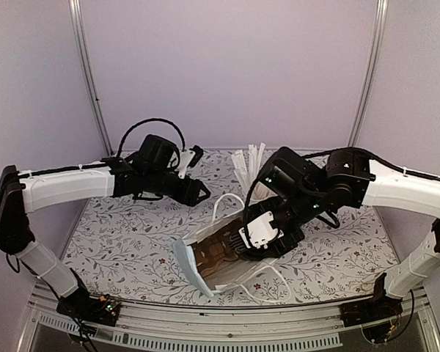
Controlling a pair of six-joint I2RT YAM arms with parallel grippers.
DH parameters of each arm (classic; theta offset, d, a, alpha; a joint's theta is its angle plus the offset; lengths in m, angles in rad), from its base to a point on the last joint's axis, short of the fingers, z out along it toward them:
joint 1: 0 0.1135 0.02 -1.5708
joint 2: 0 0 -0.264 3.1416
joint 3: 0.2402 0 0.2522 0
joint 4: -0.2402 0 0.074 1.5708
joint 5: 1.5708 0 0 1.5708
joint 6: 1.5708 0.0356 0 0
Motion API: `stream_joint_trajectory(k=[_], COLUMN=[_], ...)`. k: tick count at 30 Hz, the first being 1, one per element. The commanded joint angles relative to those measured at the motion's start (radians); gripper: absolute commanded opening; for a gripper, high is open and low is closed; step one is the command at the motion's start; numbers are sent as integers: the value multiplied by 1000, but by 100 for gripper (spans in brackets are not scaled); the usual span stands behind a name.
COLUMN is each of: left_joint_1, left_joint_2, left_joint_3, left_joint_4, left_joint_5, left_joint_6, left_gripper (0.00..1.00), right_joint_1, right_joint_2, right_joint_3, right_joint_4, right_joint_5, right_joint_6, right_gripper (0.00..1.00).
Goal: Pack the takeout coffee
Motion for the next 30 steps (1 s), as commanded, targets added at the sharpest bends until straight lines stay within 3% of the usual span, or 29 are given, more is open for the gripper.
stream_joint_trajectory(k=[1,15,30], left_joint_1=[7,-14,-20], left_joint_2=[69,158,181], left_joint_3=[-39,-46,-30], left_joint_4=[145,220,220], left_joint_5=[104,224,254], left_joint_6=[-23,-23,-16], left_gripper=[66,64,64], right_joint_1=[9,12,13], right_joint_2=[-27,-17,-21], right_joint_3=[-36,-68,-82], right_joint_4=[64,166,159], right_joint_5=[57,109,6], right_joint_6=[-16,5,30], right_gripper=[57,55,53])
